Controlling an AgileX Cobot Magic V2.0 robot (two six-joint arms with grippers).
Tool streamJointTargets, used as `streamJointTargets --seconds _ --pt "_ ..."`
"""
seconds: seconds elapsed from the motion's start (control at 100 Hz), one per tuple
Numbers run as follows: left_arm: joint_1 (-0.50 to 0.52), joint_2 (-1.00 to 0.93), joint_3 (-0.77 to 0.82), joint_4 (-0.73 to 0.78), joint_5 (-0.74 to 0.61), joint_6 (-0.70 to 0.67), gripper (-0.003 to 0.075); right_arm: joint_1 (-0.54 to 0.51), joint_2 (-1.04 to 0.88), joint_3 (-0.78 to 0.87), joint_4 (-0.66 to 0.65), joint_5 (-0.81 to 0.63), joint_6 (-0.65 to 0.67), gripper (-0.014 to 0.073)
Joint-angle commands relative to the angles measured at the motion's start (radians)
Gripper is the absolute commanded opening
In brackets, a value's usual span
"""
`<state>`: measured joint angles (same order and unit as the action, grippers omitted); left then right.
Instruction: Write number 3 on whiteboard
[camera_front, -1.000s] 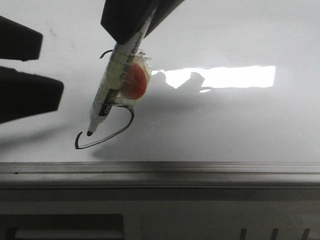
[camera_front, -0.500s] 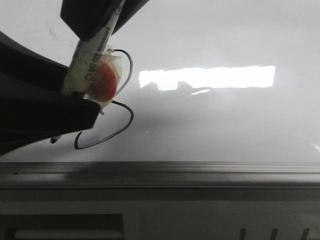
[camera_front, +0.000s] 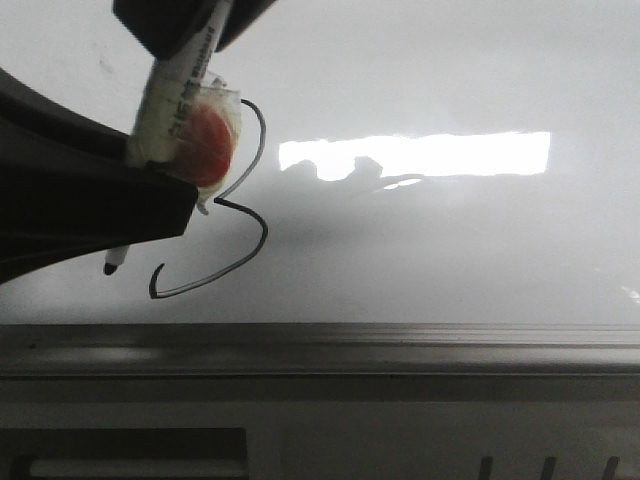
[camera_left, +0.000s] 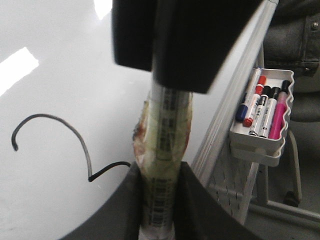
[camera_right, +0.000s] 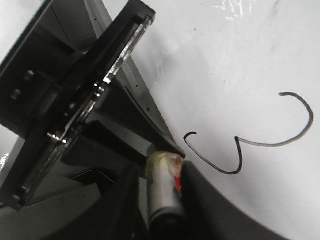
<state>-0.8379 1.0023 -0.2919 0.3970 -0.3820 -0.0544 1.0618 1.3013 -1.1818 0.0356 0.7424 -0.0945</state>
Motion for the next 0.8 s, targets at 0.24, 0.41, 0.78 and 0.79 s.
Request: streamJointTargets --seconds 0.24,0.41,0.78,0.79 --pt "-0.003 -0.007 -0.031 -0.751 0.001 -0.02 -0.002 -0.07 -0.089 -0.057 -0.1 -0.08 0.003 0.0604" --pt "-0.003 0.002 -0.031 -0.908 0.017 -0.02 -0.002 -0.077 -0.122 -0.057 -0.1 -0.092 0.003 0.0582" --pt "-0.003 0.058 -0.031 -0.936 0.028 -0.018 -0.0018 -0.077 -0.124 -0.057 -0.1 -0.079 0.005 0.0582" --pt "-0.003 0.058 -0.031 -0.936 0.028 -0.018 -0.0018 -0.077 -0.124 -0.057 -0.1 -0.077 0.004 0.0582"
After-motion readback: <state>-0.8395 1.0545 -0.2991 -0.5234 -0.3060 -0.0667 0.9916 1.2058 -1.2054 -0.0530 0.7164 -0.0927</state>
